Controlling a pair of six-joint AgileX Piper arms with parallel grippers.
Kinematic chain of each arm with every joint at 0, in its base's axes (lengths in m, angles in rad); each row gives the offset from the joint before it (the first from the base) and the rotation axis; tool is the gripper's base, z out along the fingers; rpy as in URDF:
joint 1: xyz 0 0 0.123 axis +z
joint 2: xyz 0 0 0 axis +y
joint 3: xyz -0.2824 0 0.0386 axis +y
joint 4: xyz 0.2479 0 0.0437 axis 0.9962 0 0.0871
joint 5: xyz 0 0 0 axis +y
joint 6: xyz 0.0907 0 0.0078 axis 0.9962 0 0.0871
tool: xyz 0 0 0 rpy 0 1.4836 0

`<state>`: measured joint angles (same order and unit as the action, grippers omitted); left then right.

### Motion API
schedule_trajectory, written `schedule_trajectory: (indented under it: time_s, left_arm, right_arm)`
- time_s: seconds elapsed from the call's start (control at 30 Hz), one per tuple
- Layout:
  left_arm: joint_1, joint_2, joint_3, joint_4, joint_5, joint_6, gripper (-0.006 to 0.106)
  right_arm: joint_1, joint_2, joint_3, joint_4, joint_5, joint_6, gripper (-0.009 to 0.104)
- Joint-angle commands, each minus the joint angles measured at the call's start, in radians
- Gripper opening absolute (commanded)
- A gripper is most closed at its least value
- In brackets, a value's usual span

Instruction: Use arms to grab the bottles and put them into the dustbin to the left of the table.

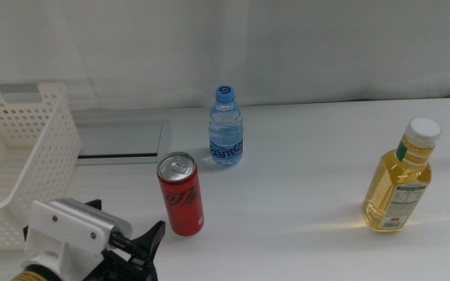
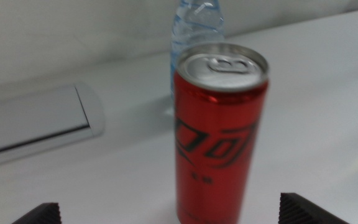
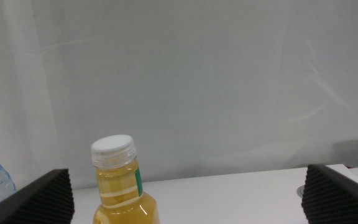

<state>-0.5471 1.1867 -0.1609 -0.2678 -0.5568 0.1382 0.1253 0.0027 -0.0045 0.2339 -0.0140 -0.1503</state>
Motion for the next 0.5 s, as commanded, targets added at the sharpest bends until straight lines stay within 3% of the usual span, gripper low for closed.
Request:
schedule_trajectory:
  time_s: [0.0,0.2,0.37,0.47]
  left_arm:
    - [-0.010,0.066,0.005,-0.005,-0.110,-0.016,0.092]
    - [-0.010,0.235,0.003,0.006,-0.326,-0.089,0.092]
    - [-0.010,0.383,0.001,0.172,-0.510,-0.173,0.091]
    - [-0.010,0.470,-0.012,0.177,-0.602,-0.218,0.091]
  right_arm:
    - [-0.006,-0.031,0.041,-0.002,-0.001,-0.003,0.103]
    - [-0.006,-0.031,0.041,-0.002,-0.001,-0.003,0.103]
    - [-0.006,-0.031,0.041,-0.002,-0.001,-0.003,0.103]
    - [-0.006,-0.031,0.041,0.002,-0.001,-0.003,0.103]
